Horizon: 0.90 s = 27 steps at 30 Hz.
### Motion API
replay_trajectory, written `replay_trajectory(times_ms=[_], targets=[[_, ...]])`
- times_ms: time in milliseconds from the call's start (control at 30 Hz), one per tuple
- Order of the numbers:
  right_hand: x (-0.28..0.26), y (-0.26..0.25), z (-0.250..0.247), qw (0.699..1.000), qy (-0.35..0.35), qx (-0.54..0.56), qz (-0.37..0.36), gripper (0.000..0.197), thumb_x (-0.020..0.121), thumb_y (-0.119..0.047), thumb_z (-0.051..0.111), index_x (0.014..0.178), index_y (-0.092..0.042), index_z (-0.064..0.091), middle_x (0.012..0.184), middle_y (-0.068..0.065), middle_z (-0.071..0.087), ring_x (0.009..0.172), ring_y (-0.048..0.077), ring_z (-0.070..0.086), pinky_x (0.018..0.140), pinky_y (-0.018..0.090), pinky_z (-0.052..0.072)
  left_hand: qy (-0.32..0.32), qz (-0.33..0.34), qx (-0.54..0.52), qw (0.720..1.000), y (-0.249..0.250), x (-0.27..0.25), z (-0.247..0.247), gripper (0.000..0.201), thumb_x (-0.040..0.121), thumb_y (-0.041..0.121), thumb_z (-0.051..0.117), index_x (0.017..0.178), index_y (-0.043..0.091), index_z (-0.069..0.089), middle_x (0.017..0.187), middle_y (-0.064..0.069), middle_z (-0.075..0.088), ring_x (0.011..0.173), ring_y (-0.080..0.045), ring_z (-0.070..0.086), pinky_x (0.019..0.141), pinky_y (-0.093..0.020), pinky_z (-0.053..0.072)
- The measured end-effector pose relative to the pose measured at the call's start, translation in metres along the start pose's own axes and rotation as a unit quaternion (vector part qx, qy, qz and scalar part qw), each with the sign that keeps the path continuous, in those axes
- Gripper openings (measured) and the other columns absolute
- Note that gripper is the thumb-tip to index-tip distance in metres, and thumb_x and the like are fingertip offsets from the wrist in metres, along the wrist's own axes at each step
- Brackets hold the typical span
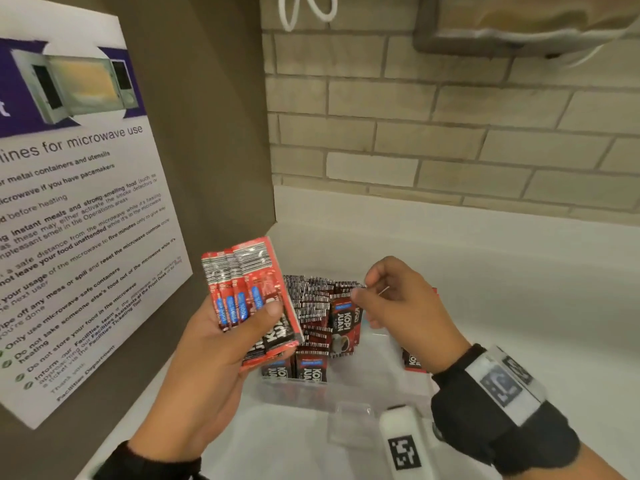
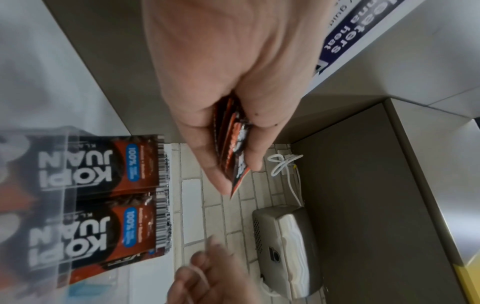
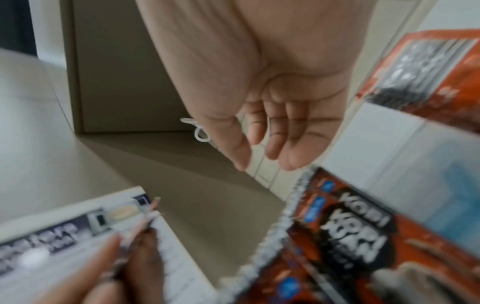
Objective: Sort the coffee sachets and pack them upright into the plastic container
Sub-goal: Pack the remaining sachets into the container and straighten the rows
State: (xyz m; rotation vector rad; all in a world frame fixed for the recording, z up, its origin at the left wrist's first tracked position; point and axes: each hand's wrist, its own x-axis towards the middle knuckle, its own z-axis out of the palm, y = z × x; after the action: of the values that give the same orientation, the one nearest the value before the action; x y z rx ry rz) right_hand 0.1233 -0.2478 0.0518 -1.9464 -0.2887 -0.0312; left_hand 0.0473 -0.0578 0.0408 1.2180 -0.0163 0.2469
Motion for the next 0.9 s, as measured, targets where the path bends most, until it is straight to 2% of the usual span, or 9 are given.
replay_trajectory(times_ms=[67, 133, 200, 367, 467, 633, 700, 800, 900], targets=[[-0.012, -0.014, 0.007, 0.988, -0.087, 0.128, 0.004, 0.018, 0.080, -0.014, 0.072, 0.088, -0.015, 0.055, 0.079, 0.004, 0.058, 0.065, 0.016, 0.058, 0.059, 0.033, 0.053, -0.011, -0.005, 0.013, 1.000, -0.001, 0.006, 0.008, 0.040, 0.061, 0.027, 0.086, 0.097, 0.021, 0.070, 0.100, -0.012, 0.073, 0.088, -0.027, 0.071, 0.066, -0.033, 0.058], [-0.024, -0.022, 0.017, 0.967, -0.149, 0.209, -0.006, 0.027, 0.075, -0.011, 0.075, 0.094, -0.014, 0.057, 0.078, 0.003, 0.059, 0.065, 0.015, 0.058, 0.058, 0.029, 0.051, -0.008, 0.001, 0.031, 1.000, -0.002, 0.010, 0.018, 0.037, 0.069, 0.016, 0.078, 0.104, 0.017, 0.066, 0.100, -0.012, 0.073, 0.088, -0.026, 0.071, 0.067, -0.033, 0.058], [-0.031, -0.024, 0.025, 0.968, -0.127, 0.213, -0.036, 0.026, 0.075, -0.002, 0.073, 0.093, -0.014, 0.058, 0.075, 0.001, 0.058, 0.064, 0.014, 0.057, 0.058, 0.029, 0.052, -0.004, 0.010, 0.037, 0.999, -0.002, 0.012, 0.026, 0.039, 0.069, 0.017, 0.068, 0.108, 0.015, 0.064, 0.096, -0.008, 0.074, 0.084, -0.022, 0.071, 0.063, -0.028, 0.056], [-0.030, -0.022, 0.021, 0.988, 0.027, 0.059, -0.143, 0.029, 0.076, 0.003, 0.064, 0.085, -0.025, 0.058, 0.064, -0.007, 0.053, 0.057, 0.005, 0.050, 0.054, 0.018, 0.045, 0.024, 0.021, 0.049, 0.998, -0.004, 0.013, 0.030, 0.031, 0.066, 0.020, 0.067, 0.097, 0.016, 0.064, 0.083, -0.001, 0.074, 0.073, -0.011, 0.070, 0.061, -0.030, 0.057], [-0.033, -0.021, 0.024, 0.970, 0.016, -0.097, -0.223, 0.027, 0.079, -0.004, 0.064, 0.096, -0.024, 0.060, 0.079, -0.010, 0.050, 0.069, 0.007, 0.051, 0.059, 0.014, 0.044, 0.028, 0.028, 0.063, 0.997, -0.001, 0.013, 0.032, 0.033, 0.068, 0.023, 0.070, 0.100, 0.016, 0.066, 0.089, -0.008, 0.073, 0.081, -0.020, 0.070, 0.070, -0.037, 0.057], [-0.035, -0.018, 0.023, 0.957, -0.026, -0.134, -0.256, 0.041, 0.080, -0.034, 0.061, 0.121, -0.029, 0.059, 0.096, -0.012, 0.041, 0.086, -0.004, 0.046, 0.076, 0.005, 0.039, 0.037, 0.034, 0.036, 0.998, 0.002, 0.016, 0.031, 0.032, 0.074, 0.013, 0.066, 0.105, 0.014, 0.066, 0.093, -0.009, 0.073, 0.082, -0.022, 0.071, 0.065, -0.029, 0.054], [-0.035, -0.016, 0.023, 0.968, -0.001, -0.086, -0.235, 0.034, 0.081, -0.035, 0.063, 0.115, -0.035, 0.060, 0.100, -0.012, 0.043, 0.090, -0.001, 0.049, 0.075, 0.007, 0.041, 0.045, 0.033, 0.004, 0.998, 0.001, 0.017, 0.030, 0.030, 0.074, 0.009, 0.065, 0.104, 0.012, 0.065, 0.092, -0.010, 0.073, 0.077, -0.021, 0.071, 0.059, -0.026, 0.055], [-0.033, -0.015, 0.020, 0.989, 0.005, 0.116, -0.094, 0.023, 0.079, -0.014, 0.072, 0.095, -0.025, 0.058, 0.088, -0.009, 0.058, 0.069, 0.004, 0.056, 0.061, 0.016, 0.048, 0.047, 0.030, -0.026, 0.998, -0.001, 0.017, 0.034, 0.036, 0.074, 0.009, 0.064, 0.110, 0.009, 0.063, 0.098, -0.012, 0.073, 0.080, -0.023, 0.072, 0.063, -0.030, 0.058], [-0.031, -0.017, 0.014, 0.948, -0.045, 0.315, 0.020, 0.015, 0.081, 0.005, 0.063, 0.082, -0.010, 0.058, 0.068, 0.007, 0.062, 0.056, 0.016, 0.058, 0.050, 0.022, 0.048, 0.046, 0.023, -0.033, 0.998, -0.003, 0.014, 0.039, 0.035, 0.073, 0.010, 0.064, 0.108, 0.009, 0.063, 0.096, -0.011, 0.073, 0.080, -0.023, 0.072, 0.065, -0.033, 0.059]])
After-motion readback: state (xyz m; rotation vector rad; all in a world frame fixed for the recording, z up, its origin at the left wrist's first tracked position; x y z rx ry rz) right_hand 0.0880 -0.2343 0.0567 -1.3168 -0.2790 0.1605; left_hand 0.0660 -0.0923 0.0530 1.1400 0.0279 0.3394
